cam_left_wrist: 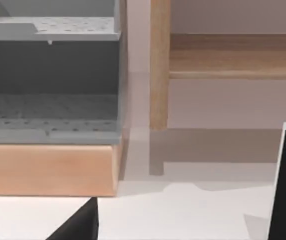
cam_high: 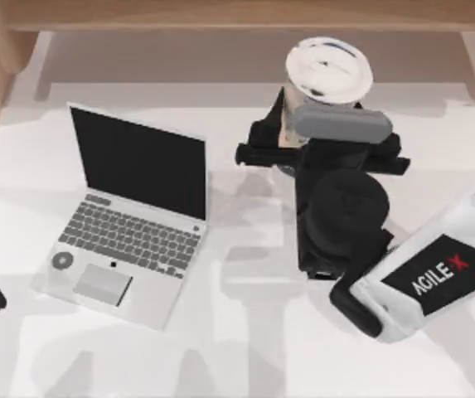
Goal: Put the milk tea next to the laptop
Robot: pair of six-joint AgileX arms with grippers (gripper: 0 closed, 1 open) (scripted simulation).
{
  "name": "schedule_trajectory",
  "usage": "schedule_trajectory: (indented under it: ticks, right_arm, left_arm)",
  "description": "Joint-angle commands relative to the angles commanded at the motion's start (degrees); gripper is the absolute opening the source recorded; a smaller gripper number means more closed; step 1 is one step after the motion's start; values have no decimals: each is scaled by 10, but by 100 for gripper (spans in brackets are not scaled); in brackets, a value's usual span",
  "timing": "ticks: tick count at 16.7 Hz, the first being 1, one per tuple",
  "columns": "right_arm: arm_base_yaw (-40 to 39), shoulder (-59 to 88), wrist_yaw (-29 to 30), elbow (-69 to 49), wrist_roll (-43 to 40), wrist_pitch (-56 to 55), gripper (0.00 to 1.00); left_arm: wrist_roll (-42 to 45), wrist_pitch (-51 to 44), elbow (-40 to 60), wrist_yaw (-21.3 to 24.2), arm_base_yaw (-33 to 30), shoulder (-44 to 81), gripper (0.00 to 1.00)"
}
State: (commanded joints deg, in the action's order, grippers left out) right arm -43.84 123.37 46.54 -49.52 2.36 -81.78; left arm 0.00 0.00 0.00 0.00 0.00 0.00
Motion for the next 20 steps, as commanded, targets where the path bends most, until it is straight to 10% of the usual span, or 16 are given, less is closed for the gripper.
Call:
schedule_trajectory:
  ticks: [20]
  right_arm:
    - [-148,-98,163,-6,45,60,0]
  left_arm:
    - [0,0,0,0,0,0,100]
